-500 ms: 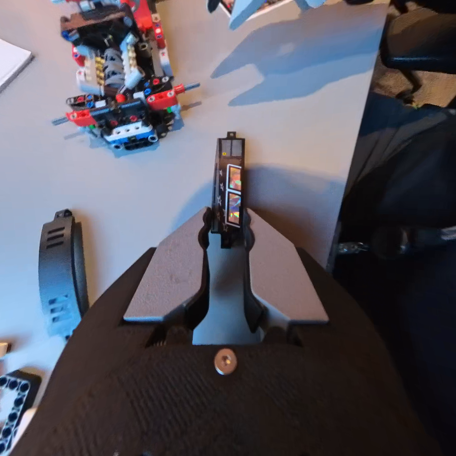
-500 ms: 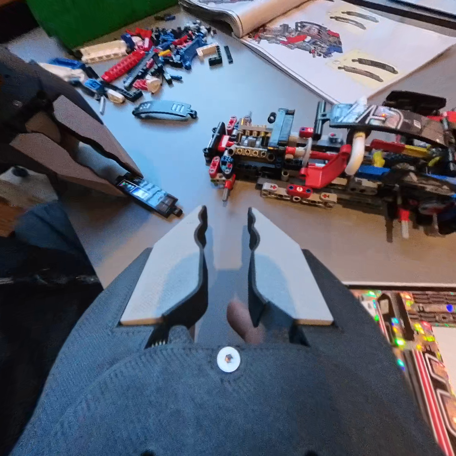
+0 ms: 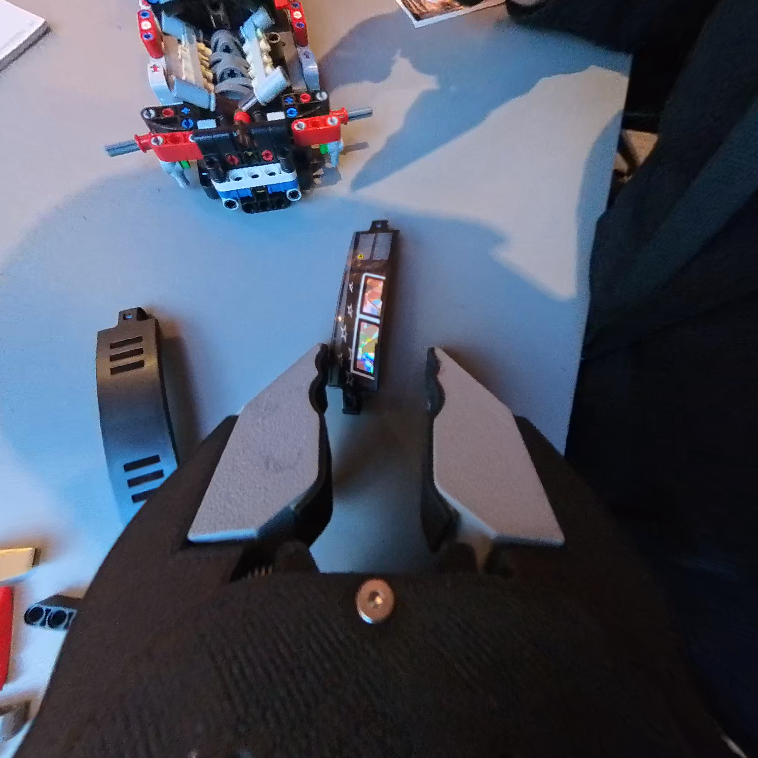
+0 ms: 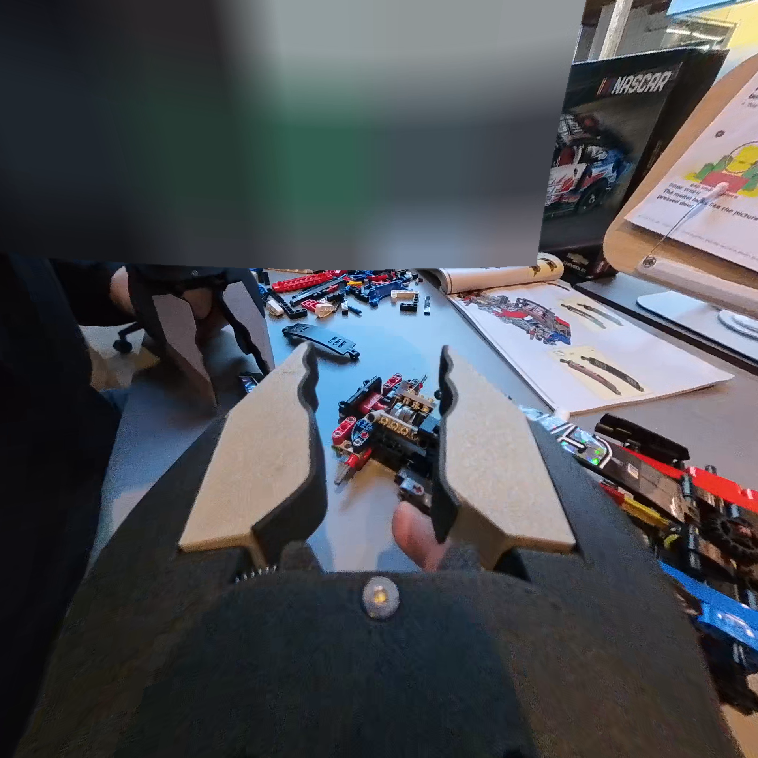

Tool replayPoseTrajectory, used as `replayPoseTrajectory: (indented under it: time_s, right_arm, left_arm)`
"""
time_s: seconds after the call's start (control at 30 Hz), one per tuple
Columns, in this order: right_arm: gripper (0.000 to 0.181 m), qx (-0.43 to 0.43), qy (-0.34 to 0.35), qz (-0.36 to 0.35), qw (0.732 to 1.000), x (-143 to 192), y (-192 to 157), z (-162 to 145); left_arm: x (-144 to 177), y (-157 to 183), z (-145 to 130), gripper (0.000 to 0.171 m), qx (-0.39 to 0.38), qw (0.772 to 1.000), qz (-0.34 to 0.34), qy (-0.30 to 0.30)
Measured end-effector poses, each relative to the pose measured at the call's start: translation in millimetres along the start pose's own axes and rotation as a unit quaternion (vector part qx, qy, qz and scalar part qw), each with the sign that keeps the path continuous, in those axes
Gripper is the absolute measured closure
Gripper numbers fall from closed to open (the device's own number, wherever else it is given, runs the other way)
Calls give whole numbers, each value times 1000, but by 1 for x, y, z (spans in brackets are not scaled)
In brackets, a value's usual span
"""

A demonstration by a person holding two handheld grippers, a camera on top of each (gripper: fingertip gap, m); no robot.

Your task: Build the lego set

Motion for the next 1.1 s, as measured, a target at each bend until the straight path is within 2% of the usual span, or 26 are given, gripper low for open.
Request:
replayPoseTrajectory:
  time_s: [0.17, 0.33, 0.47, 0.6, 0.77, 0.87, 0.93, 1.1]
  right_arm:
    - [125, -10, -14, 49, 999, 1, -8, -2]
    - [129, -32, -93, 137, 986, -12, -34, -17]
    - [129, -2, -151, 167, 974, -33, -54, -21]
    - [134, 45, -191, 175, 965, -50, -62, -24]
    - [137, 73, -213, 204, 953, -67, -74, -31]
    - [138, 94, -238, 208, 944, -74, -78, -37]
    - [144, 111, -254, 210, 938, -76, -81, -41]
    - [161, 130, -264, 205, 933, -79, -84, -44]
  left_arm:
    - [5, -3, -3, 117, 16, 1000, -4, 3]
    - [13, 6, -2, 116, -17, 1000, 3, 25]
    - [21, 8, 7, 121, -32, 998, 15, 45]
    - [21, 3, 3, 123, -50, 998, 29, 14]
    - [16, -2, 1, 131, -62, 998, 16, 11]
    - [8, -8, -5, 132, -44, 999, 0, -25]
    - [8, -7, -5, 152, -54, 998, -15, -18]
    - [9, -7, -7, 171, -54, 998, -29, -17]
Point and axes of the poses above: each gripper's, where its closed fingertips meet, x back along the fingers, z out of its top, y = z × x across the jaws, the point moved 8 cm from there along x, back along the fingers, and after that the axes turned 8 degrees about x, right-handed, at the moved point
